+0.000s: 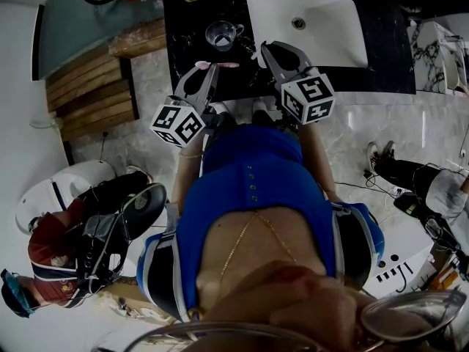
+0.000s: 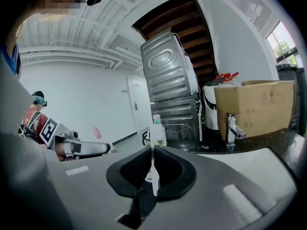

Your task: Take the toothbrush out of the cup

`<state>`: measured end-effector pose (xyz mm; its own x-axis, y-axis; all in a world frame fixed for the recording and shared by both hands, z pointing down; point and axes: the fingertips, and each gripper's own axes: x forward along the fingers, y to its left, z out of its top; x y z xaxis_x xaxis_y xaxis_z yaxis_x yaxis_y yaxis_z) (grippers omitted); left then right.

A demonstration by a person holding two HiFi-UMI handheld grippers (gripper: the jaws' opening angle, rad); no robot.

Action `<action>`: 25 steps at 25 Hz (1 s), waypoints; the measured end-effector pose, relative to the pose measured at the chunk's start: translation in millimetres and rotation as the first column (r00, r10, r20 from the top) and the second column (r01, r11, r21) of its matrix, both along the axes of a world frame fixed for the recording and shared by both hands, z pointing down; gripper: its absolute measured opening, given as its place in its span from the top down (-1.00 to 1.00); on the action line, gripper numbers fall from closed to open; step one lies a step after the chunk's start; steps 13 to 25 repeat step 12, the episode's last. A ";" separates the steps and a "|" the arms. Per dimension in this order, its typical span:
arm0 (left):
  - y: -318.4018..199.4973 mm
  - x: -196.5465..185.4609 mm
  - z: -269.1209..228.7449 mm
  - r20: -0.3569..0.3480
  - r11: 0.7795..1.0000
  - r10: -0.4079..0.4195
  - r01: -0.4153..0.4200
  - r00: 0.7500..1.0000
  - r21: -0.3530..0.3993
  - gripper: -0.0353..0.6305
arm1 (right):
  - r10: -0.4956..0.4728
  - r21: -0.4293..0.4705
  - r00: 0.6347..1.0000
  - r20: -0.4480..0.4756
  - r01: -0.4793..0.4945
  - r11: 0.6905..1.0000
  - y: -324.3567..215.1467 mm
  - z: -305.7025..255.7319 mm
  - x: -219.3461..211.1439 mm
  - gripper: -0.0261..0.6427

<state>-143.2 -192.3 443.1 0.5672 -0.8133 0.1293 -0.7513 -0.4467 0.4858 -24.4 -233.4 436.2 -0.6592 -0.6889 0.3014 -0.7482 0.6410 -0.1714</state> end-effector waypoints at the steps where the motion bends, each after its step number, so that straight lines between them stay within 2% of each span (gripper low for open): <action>1: 0.1 -0.5 0.2 0.000 1.000 -0.001 0.001 1.000 -0.001 0.82 | -0.001 -0.001 1.000 -0.001 0.001 1.000 0.1 0.1 -0.2 0.86; 25: 0.7 -2.3 2.3 -0.005 1.000 -0.003 0.003 1.000 -0.009 0.82 | -0.003 -0.006 1.000 -0.011 0.003 1.000 0.3 1.9 -0.9 0.86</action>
